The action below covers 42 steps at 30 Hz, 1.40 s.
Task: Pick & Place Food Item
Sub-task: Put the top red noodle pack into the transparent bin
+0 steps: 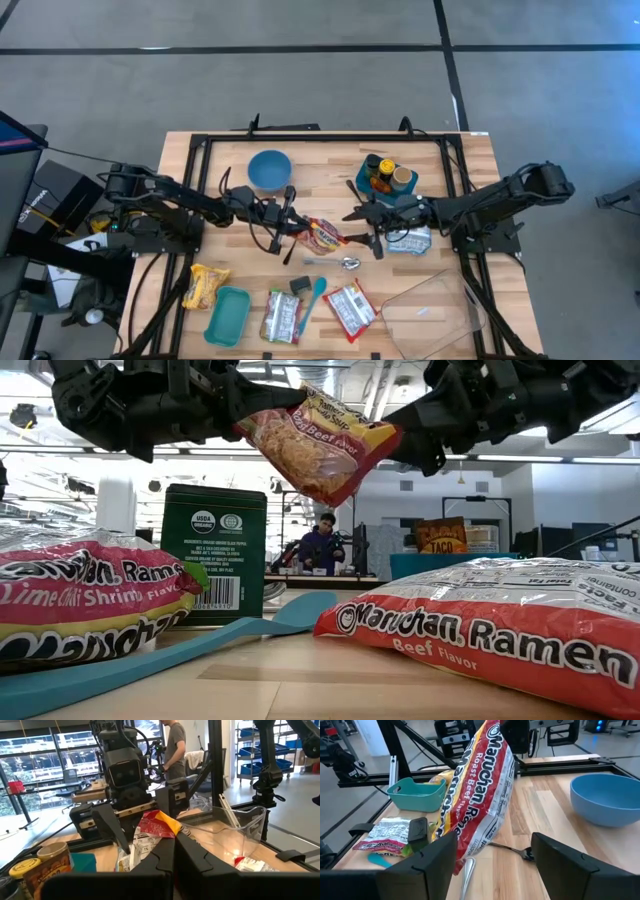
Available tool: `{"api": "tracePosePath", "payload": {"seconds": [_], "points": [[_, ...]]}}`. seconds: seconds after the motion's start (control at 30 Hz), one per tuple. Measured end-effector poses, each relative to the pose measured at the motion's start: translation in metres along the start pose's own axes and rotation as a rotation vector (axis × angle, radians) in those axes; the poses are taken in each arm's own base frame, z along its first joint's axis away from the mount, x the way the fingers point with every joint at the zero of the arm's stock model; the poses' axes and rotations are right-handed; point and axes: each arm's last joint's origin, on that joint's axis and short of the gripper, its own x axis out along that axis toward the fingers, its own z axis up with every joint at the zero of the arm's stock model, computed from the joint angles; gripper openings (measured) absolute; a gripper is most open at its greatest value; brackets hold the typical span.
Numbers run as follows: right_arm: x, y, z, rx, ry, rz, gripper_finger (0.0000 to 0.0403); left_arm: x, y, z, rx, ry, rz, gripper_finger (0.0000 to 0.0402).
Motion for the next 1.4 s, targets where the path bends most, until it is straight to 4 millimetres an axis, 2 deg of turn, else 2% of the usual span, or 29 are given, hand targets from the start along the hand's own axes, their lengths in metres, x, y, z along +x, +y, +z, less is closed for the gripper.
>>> {"api": "tracePosePath", "payload": {"seconds": [0.33, 0.6, 1.4], "points": [[-0.01, 0.001, 0.012, 0.001, -0.041, 0.005, 0.0249, 0.0, 0.0, -0.001, -0.002, 0.007, 0.006, 0.0001], [-0.007, 0.001, 0.004, 0.043, 0.009, 0.001, 0.0249, 0.0, 0.001, 0.002, 0.001, -0.016, 0.021, 0.0001], [-0.007, 0.001, 0.003, 0.089, 0.019, -0.001, 0.0249, 0.0, 0.003, 0.005, 0.007, -0.04, 0.073, 0.0001]]}}
